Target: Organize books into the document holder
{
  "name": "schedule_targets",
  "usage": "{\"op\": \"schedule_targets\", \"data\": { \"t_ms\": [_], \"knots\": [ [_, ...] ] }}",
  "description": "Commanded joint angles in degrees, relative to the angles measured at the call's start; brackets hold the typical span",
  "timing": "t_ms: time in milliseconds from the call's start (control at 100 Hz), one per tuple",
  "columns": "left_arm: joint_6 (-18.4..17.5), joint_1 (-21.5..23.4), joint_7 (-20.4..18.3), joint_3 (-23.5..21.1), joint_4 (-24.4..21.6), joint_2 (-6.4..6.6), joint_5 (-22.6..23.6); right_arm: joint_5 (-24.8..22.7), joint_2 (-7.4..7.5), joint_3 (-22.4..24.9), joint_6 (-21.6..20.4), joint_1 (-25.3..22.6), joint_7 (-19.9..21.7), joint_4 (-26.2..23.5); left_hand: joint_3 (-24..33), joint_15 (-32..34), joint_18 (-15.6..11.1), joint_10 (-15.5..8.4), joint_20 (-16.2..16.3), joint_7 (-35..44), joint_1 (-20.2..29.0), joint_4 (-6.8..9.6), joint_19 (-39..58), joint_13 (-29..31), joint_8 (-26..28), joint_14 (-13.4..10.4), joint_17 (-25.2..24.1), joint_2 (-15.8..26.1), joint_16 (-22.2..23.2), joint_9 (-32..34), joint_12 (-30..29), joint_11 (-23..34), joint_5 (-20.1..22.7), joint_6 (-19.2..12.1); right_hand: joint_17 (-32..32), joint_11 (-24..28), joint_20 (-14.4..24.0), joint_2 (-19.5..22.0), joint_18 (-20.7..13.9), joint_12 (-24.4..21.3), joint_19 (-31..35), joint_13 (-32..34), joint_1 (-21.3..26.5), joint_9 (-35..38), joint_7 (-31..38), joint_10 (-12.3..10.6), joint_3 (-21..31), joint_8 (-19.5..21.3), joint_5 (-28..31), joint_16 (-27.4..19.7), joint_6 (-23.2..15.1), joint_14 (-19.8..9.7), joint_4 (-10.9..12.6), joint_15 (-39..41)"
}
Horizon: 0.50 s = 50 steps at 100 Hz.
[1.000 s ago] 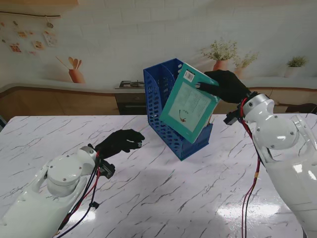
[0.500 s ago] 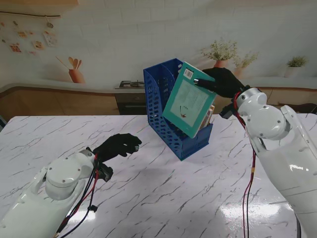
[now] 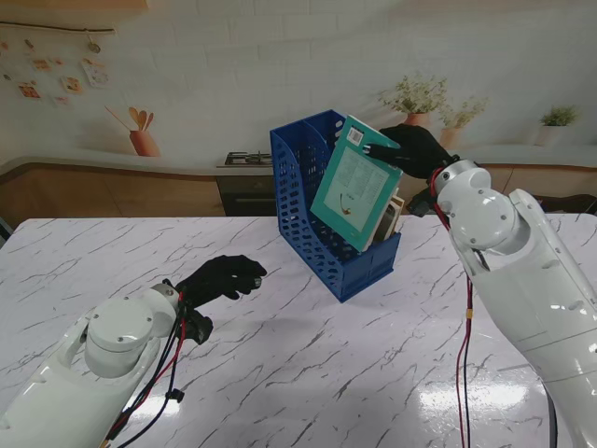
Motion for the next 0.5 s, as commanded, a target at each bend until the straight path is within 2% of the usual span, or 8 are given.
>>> {"op": "schedule_targets", "data": {
  "t_ms": [0, 130, 490],
  "knots": [
    [-0.86, 0.03, -0.79, 0.14, 0.14, -0.11, -0.10, -0.28, -0.95, -0.62, 0.18, 0.71, -0.11, 0.25, 0.83, -0.57, -1.44, -1.60, -0.58, 0.65, -0.86, 0.84, -1.45, -1.23, 0.62, -1.84, -0.70, -1.20, 0.12, -0.58, 0.66, 0.29, -0.43, -2.07, 3.19, 3.30, 0.96, 6.84, -40.74, 1.68, 16.06, 1.11, 4.15, 2.76, 0.15, -0.97, 4.30, 1.82, 1.86, 1.10, -6.43, -13.32, 0.68, 2.83],
    [-0.61, 0.02, -0.96, 0.13, 0.10, -0.08, -0.21, -2.37, -1.06, -2.32, 0.10, 2.14, -0.83, 1.89, 0.99, -0.56, -1.66, -1.62, -0.66, 0.67, -0.85, 0.81, -1.52, -1.20, 0.61, -1.75, -0.73, -1.21, 0.15, -0.70, 0.64, 0.26, -0.45, -2.03, 3.07, 3.15, 0.58, 6.79, -40.32, 1.55, 16.06, 1.10, 4.05, 2.79, 0.12, -1.27, 4.17, 1.78, 1.76, 0.97, -6.74, -13.50, 0.72, 2.70],
    [-0.15, 0.22, -1.22, -0.18, -0.10, 0.03, 0.22, -2.58, -2.50, -7.12, -0.18, 5.81, -4.86, 7.37, 1.33, -0.42, -2.03, -1.58, -0.80, 0.76, -0.84, 0.74, -1.59, -1.06, 0.61, -1.89, -0.66, -1.31, 0.23, -0.61, 0.63, 0.34, -0.27, -1.97, 3.06, 3.08, 0.62, 6.77, -39.84, 1.47, 16.06, 1.10, 4.24, 2.62, 0.02, -0.92, 4.15, 1.61, 1.48, 0.99, -6.27, -12.96, 0.72, 2.90]
  ]
}}
